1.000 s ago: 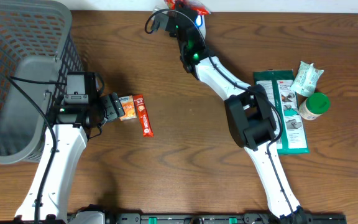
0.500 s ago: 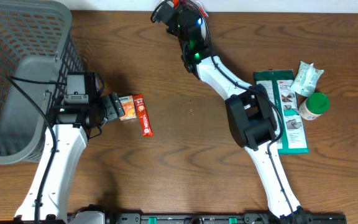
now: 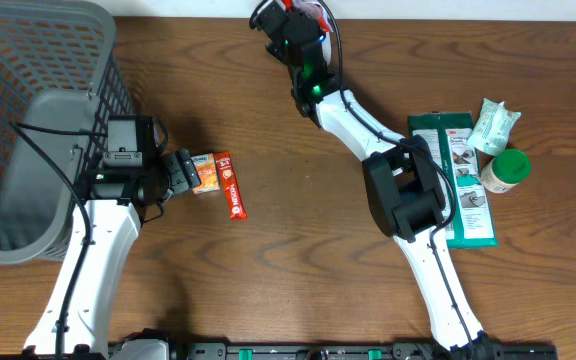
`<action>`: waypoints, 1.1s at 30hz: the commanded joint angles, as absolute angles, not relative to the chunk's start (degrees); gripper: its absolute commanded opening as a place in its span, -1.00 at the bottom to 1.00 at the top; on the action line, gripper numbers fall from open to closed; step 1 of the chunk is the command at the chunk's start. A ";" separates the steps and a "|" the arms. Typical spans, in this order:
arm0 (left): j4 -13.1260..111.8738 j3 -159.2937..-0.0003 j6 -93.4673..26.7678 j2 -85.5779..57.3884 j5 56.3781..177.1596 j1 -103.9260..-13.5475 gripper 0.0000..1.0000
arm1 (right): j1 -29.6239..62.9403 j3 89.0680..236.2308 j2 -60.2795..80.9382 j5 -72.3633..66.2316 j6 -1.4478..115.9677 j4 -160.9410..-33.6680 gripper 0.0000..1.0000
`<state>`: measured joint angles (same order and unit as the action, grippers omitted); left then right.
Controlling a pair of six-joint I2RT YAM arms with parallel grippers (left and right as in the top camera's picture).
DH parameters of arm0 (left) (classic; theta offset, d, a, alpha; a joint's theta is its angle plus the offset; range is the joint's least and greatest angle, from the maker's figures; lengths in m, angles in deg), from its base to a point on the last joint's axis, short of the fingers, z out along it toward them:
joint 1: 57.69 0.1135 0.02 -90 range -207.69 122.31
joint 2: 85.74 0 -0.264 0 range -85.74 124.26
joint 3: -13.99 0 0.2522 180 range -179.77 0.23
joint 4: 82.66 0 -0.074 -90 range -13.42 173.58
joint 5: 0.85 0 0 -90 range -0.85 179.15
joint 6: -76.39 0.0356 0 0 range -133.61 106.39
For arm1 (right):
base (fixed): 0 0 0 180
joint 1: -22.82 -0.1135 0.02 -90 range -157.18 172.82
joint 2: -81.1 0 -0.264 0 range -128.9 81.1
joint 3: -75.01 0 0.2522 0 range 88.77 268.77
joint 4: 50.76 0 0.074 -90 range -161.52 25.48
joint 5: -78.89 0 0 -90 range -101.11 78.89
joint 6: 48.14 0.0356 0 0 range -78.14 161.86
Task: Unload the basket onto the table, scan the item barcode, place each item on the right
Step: 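Hold the Hacks packet under the white scanner with the right gripper, then move the Hacks packet right and drop it beside the gloves bag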
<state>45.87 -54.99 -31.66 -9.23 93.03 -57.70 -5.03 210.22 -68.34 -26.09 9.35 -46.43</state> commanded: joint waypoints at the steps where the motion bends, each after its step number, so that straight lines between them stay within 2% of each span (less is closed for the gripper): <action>1: 45.63 -55.82 -31.48 -8.77 92.33 -57.44 0.75 | -4.95 211.40 -66.18 -25.79 12.89 -45.36 -0.99; 6: 45.65 -55.82 -31.48 -8.77 92.33 -57.44 0.75 | -4.20 211.40 -60.04 -22.62 18.31 -45.65 -0.98; 10: 45.63 -55.82 -31.48 -8.77 92.33 -57.44 0.75 | -4.03 211.40 -53.18 -22.16 19.86 -52.36 -0.98; 16: 45.63 -55.82 -31.48 -8.77 92.33 -57.44 0.75 | -3.81 211.40 -39.52 -18.66 33.57 -77.25 -0.98; 21: 45.63 -55.82 -31.48 -8.77 92.33 -57.44 0.75 | -1.21 211.40 -28.83 -12.78 43.05 -103.37 -0.98; 27: 45.65 -55.82 -31.48 -8.77 92.33 -57.44 0.75 | 4.49 210.75 -27.14 -4.37 48.28 -130.95 -0.98; 30: 45.65 -55.82 -31.48 -8.79 92.33 -57.44 0.75 | 7.77 206.29 -28.70 -4.32 48.25 -138.25 -0.98; 33: 45.63 -55.82 -31.48 -8.77 92.33 -57.44 0.75 | 11.49 195.31 -28.89 -2.12 48.25 -134.43 -0.98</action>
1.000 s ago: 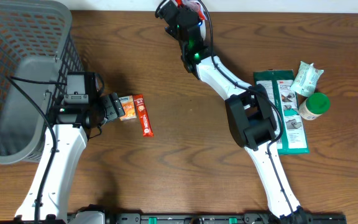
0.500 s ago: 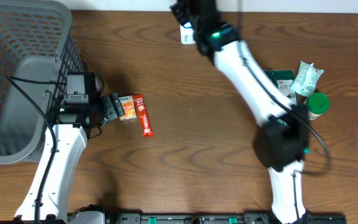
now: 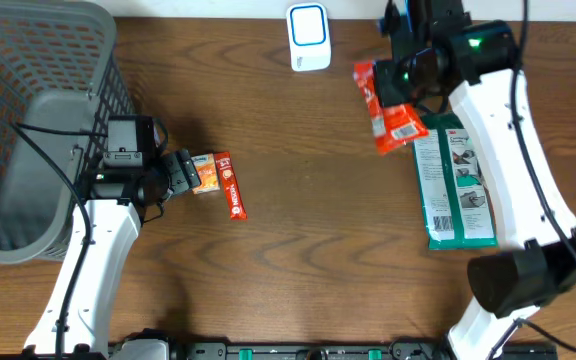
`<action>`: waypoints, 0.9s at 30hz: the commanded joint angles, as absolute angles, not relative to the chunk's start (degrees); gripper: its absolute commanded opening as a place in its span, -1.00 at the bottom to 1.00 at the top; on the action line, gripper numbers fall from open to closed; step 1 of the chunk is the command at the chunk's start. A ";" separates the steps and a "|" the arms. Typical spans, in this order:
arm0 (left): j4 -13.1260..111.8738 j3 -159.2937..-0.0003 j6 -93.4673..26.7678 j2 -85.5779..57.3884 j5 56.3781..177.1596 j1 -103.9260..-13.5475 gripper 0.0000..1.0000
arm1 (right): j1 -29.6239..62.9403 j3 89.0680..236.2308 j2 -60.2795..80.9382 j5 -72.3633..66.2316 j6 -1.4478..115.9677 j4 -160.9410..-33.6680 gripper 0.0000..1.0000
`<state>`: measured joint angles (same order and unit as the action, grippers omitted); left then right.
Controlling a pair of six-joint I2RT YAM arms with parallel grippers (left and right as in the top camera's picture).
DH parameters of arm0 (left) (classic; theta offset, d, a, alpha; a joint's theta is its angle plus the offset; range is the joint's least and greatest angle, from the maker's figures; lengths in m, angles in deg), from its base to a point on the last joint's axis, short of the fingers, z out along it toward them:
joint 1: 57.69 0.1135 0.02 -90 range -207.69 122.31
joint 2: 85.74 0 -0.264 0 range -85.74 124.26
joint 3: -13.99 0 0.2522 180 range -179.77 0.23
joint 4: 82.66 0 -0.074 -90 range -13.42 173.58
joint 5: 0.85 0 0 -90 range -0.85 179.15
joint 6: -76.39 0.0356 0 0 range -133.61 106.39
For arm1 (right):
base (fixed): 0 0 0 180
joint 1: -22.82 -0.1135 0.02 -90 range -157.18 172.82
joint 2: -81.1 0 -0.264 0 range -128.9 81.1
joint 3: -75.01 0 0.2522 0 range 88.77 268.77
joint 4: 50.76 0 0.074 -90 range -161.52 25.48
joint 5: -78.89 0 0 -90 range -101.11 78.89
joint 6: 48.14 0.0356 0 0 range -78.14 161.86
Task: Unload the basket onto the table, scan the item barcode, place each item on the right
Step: 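Move the Hacks packet right and drop it beside the gloves bag, then reach the right gripper toward the red Nescafe stick at center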
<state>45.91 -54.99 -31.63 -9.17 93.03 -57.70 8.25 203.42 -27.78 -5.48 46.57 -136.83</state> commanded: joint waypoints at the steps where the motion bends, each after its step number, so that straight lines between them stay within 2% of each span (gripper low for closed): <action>1: 45.63 -55.82 -31.48 -8.77 92.33 -57.44 0.75 | 12.36 192.63 -28.89 -1.37 48.25 -132.75 -0.98; 9: 45.63 -55.82 -31.48 -8.77 92.33 -57.44 0.75 | 19.47 172.06 -28.89 -0.26 49.39 -113.31 -0.98; 10: 45.63 -55.82 -31.48 -8.77 92.33 -57.44 0.76 | 20.06 170.42 -28.89 -0.26 48.65 -111.35 -0.97; 11: 45.63 -55.82 -31.48 -8.77 92.33 -57.44 0.75 | 20.38 169.44 -28.89 -0.28 48.15 -110.15 -0.86; 13: 45.63 -55.82 -31.48 -8.77 92.33 -57.44 0.75 | 21.15 168.28 -28.89 -0.59 45.81 -109.07 0.19; 14: 45.63 -55.82 -31.48 -8.77 92.33 -57.44 0.75 | 21.39 168.28 -28.89 -0.83 45.35 -109.07 0.48; 15: 45.63 -55.82 -31.48 -8.77 92.33 -57.44 0.75 | 21.65 168.50 -28.83 -1.24 45.11 -109.07 0.86; 16: 45.65 -55.82 -31.48 -8.77 92.33 -57.44 0.75 | 22.09 169.63 -28.50 -1.77 44.98 -109.56 0.99; 19: 45.63 -55.82 -31.48 -8.77 92.33 -57.44 0.76 | 22.53 174.33 -27.84 -1.77 45.00 -112.70 0.96; 22: 45.65 -55.82 -31.48 -8.77 92.33 -57.44 0.75 | 21.70 181.39 -27.45 2.08 44.93 -119.08 0.68; 24: 45.65 -55.82 -31.48 -8.77 92.33 -57.44 0.76 | 20.89 183.97 -27.45 6.34 44.74 -122.25 0.43; 27: 45.63 -55.82 -31.48 -8.77 92.33 -57.44 0.75 | 19.14 184.19 -27.47 5.75 44.76 -125.16 -0.28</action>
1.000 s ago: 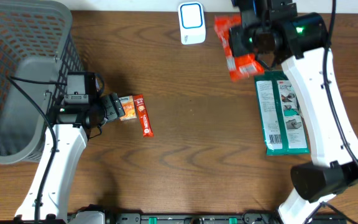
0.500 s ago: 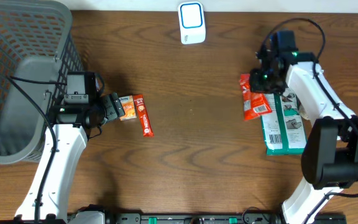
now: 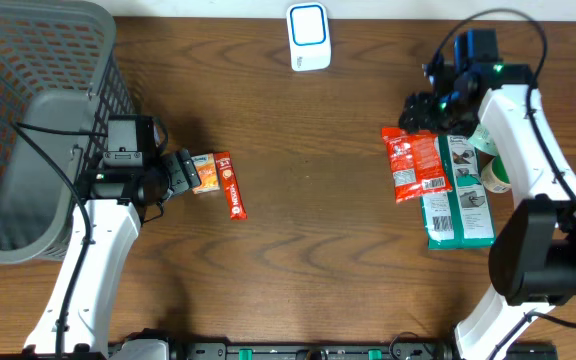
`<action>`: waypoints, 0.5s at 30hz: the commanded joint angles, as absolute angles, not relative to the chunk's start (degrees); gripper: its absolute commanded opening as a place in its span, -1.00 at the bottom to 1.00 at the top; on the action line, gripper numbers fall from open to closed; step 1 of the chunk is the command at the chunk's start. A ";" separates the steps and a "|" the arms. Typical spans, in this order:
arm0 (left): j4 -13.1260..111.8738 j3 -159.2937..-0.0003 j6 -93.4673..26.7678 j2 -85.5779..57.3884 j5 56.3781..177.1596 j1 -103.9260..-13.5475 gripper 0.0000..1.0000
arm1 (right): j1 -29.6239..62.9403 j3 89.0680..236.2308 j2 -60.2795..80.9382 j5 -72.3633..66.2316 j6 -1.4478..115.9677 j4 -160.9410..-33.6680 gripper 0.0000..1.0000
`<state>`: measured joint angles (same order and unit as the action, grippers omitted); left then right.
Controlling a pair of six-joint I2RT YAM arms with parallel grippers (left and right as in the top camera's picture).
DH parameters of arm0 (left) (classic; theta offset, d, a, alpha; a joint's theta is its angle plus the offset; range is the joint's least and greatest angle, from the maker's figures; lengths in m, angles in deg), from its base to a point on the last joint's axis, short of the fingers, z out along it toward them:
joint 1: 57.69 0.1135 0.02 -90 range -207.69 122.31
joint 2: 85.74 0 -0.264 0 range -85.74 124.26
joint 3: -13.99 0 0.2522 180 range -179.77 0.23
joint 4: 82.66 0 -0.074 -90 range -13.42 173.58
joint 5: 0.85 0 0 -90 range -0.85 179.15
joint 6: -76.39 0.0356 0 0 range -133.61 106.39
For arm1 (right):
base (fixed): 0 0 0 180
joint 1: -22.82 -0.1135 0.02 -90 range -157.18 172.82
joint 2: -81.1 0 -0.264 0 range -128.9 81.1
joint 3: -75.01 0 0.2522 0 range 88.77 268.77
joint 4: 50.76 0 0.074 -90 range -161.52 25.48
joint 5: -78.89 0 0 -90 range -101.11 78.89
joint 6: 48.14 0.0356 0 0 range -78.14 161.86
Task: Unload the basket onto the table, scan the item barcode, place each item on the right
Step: 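Reach the right gripper toward the red Nescafe stick at center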
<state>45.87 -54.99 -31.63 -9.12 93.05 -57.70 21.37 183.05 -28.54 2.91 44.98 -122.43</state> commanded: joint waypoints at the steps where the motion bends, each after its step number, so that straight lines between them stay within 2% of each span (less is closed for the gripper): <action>1: 45.63 -55.82 -31.48 -8.77 92.33 -57.44 0.76 | 18.48 183.51 -27.65 3.17 44.78 -125.77 -0.51; 3: 45.65 -55.82 -31.48 -8.77 92.33 -57.44 0.75 | 17.70 181.74 -27.65 -1.52 44.82 -125.66 -0.86; 4: 45.63 -55.82 -31.48 -8.77 92.33 -57.44 0.76 | 17.41 180.65 -27.67 -3.38 44.93 -125.23 -0.91; 15: 45.63 -55.82 -31.48 -8.77 92.33 -57.44 0.76 | 18.18 161.46 -27.67 -15.21 47.01 -104.55 -0.95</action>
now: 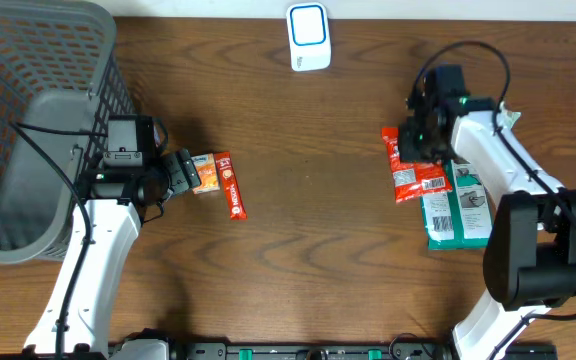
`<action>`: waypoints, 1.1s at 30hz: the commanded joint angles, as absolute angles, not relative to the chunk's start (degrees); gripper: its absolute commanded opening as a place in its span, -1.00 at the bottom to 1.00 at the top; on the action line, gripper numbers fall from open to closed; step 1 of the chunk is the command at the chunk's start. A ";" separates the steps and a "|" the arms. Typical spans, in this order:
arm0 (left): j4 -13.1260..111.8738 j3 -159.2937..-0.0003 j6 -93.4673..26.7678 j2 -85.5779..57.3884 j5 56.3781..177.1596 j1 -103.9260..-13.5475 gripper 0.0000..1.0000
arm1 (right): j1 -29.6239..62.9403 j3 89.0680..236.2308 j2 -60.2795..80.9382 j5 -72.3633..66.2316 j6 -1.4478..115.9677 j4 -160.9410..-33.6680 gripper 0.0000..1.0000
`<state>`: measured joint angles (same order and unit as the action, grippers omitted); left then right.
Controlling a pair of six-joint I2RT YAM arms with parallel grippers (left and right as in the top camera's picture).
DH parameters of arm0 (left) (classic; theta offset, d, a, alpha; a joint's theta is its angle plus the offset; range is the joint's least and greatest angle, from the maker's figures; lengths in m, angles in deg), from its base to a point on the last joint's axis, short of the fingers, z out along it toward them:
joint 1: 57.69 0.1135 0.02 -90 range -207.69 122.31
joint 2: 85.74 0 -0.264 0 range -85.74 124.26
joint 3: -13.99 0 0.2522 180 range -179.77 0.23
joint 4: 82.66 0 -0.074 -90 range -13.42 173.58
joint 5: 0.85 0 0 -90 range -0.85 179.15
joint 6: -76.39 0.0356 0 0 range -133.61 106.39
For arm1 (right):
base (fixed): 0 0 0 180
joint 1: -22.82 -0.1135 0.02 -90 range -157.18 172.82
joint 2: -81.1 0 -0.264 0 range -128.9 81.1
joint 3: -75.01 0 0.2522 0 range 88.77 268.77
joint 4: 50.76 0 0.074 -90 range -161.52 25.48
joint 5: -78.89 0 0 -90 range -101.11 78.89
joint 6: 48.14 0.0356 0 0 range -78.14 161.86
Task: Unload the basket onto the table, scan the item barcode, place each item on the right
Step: 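Reach the right gripper toward the red Nescafe stick at center, then grasp the red Nescafe stick with the right gripper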
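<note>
A red snack packet [415, 172] lies flat on the table at the right, barcode side up, its right edge over a green wipes pack [460, 210]. My right gripper [416, 138] sits over the packet's far end, and its fingers are hidden under the wrist. The white and blue barcode scanner [308, 37] stands at the table's far edge. On the left, my left gripper [184, 172] rests against a small orange packet [206, 172]. A red bar [233, 188] lies beside that packet.
A grey wire basket [38, 60] fills the far left corner. A pale pouch [505, 112] peeks out behind the right arm. Bare brown table lies between the two arms.
The right wrist has come forward and left, so it now covers the far end of the red packet. The packet lies where it did. The left arm is unchanged.
The right arm was first stretched to the far edge, covering the scanner. Then it held the red packet in the air right of the scanner. After that the packet lay flat beside the wipes pack, where it remains. The left arm never moved.
</note>
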<state>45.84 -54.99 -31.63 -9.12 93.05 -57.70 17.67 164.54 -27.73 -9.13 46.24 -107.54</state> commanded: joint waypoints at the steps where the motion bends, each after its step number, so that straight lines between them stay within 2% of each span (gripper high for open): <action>1: 45.63 -55.82 -31.48 -8.77 92.33 -57.44 0.75 | 18.24 160.45 -27.67 -15.95 46.99 -102.87 -0.92; 5: 45.65 -55.82 -31.48 -8.77 92.33 -57.44 0.75 | 17.94 161.44 -26.73 -14.66 46.94 -102.74 -0.90; 7: 45.63 -55.82 -31.48 -8.77 92.33 -57.44 0.75 | 17.67 164.89 -24.87 -11.21 46.97 -105.77 -0.75; 8: 45.65 -55.82 -31.48 -8.79 92.33 -57.44 0.76 | 17.50 166.97 -23.84 -7.34 46.94 -107.48 -0.59; 9: 45.63 -55.82 -31.48 -8.77 92.33 -57.44 0.75 | 17.02 169.96 -22.31 -0.17 46.97 -109.42 -0.22; 10: 45.63 -55.82 -31.48 -8.79 92.33 -57.44 0.75 | 16.38 171.34 -21.33 3.74 46.97 -109.82 -0.03; 11: 45.65 -55.82 -31.48 -8.77 92.33 -57.44 0.75 | 15.53 172.32 -20.52 6.41 46.97 -109.77 0.15; 13: 45.65 -55.82 -31.48 -8.77 92.33 -57.44 0.75 | 13.04 173.81 -19.21 8.68 47.75 -109.40 0.30; 16: 45.63 -55.82 -31.48 -8.77 92.33 -57.44 0.76 | 6.07 174.03 -18.84 8.88 51.60 -106.32 0.29; 22: 45.63 -55.82 -31.48 -8.77 92.33 -57.44 0.75 | -6.87 173.74 -22.75 6.76 52.60 -102.80 0.01; 28: 45.63 -55.82 -31.48 -8.77 92.33 -57.44 0.75 | -18.54 173.74 -28.67 -2.64 56.58 -99.98 0.00; 33: 45.63 -55.82 -31.48 -8.77 92.33 -57.44 0.75 | -24.16 173.74 -33.37 -8.45 60.98 -97.56 0.00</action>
